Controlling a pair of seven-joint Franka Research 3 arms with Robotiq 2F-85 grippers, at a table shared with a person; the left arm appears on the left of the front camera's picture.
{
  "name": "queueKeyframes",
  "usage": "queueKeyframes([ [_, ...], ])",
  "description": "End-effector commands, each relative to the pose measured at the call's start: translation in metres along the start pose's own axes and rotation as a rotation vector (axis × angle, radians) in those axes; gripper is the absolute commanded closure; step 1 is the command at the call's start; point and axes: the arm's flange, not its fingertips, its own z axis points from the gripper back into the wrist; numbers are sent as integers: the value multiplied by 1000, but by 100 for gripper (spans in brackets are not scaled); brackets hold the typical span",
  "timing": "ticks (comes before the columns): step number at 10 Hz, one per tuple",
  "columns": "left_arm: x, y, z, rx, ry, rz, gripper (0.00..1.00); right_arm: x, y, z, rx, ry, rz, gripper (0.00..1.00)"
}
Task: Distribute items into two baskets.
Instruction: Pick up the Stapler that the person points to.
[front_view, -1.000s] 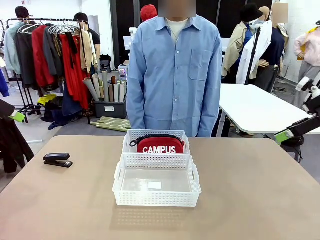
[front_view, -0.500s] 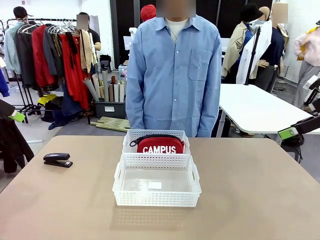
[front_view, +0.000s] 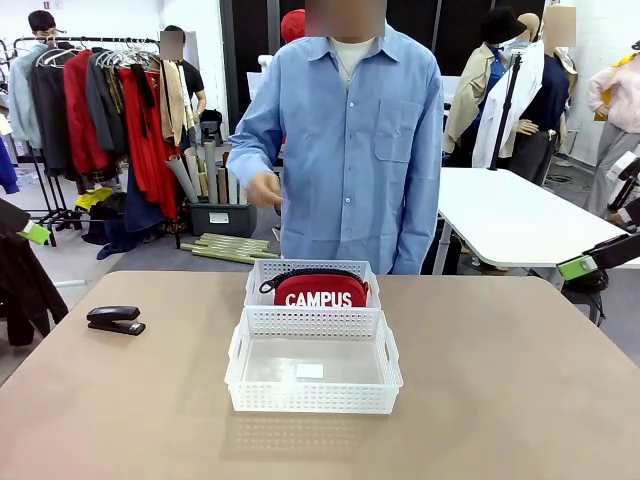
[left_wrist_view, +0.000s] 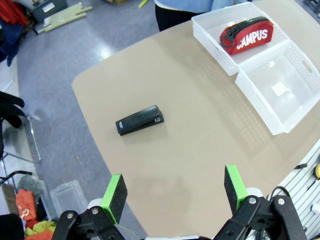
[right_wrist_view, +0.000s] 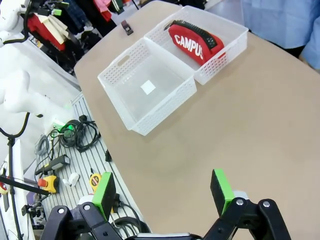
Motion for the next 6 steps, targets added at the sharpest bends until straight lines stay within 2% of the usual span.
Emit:
queueKeyframes([
  [1, 0, 1, 0, 2, 2, -1, 0, 1, 0, -1, 4, -7, 0, 0],
  [6, 0, 1, 0, 2, 2, -1, 0, 1, 0, -1, 4, -7, 0, 0],
])
